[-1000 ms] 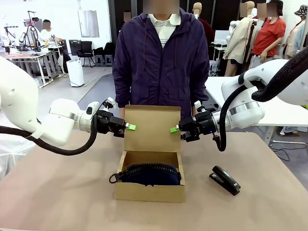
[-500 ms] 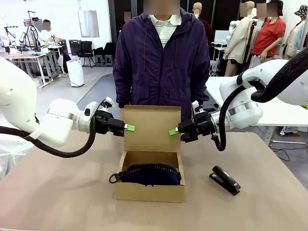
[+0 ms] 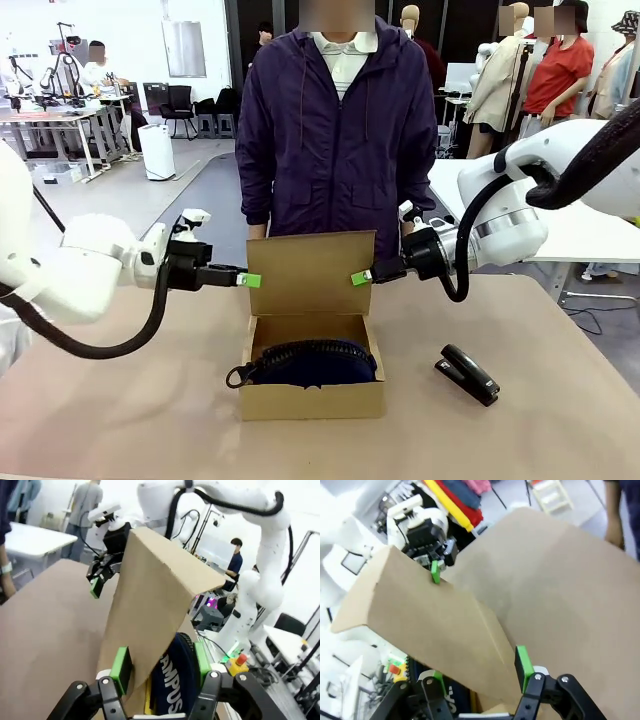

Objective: Pack the items into the box.
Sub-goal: Close the Mailer Box.

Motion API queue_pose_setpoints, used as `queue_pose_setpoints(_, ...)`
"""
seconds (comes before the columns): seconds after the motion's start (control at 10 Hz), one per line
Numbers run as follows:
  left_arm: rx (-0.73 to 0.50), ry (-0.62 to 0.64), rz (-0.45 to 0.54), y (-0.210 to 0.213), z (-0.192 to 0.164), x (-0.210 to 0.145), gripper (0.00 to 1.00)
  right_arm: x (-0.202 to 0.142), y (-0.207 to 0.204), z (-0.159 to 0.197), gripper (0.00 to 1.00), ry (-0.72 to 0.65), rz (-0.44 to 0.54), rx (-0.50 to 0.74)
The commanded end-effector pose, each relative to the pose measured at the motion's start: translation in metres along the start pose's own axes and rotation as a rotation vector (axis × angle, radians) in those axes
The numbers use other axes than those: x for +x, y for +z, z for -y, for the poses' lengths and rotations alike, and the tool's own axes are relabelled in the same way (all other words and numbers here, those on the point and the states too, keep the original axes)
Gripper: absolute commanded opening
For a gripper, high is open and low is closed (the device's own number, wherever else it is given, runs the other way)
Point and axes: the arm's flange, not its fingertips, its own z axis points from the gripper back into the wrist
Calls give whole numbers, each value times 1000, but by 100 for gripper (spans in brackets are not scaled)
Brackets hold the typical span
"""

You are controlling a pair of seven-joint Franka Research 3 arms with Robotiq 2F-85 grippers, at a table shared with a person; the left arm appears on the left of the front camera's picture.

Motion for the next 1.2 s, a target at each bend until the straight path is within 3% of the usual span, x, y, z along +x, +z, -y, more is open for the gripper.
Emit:
queue_pose_setpoints(0.0, -38, -94, 14, -11, 11, -16, 65, -26, -6, -28, 68, 182, 69, 45)
queue_pose_setpoints(0.3, 20, -181, 38, -22, 14, -28, 65, -49, -14, -40, 68, 341, 87, 60)
queue_pose_setpoints(0.8, -48, -254, 37, -24, 42, -57, 65, -67, -20, -34, 68, 407, 82, 58)
queue_pose_setpoints(0.9, -48, -261, 37, -23, 45, -57, 75, -67, -20, -34, 68, 412, 74, 62)
queue_pose_setpoints(1.0, -54, -274, 40, -22, 47, -57, 100, -68, -21, -34, 97, 408, 62, 69)
queue_pose_setpoints(1.1, -35, -276, 46, -21, 47, -57, 100, -71, -21, -35, 100, 422, 33, 63)
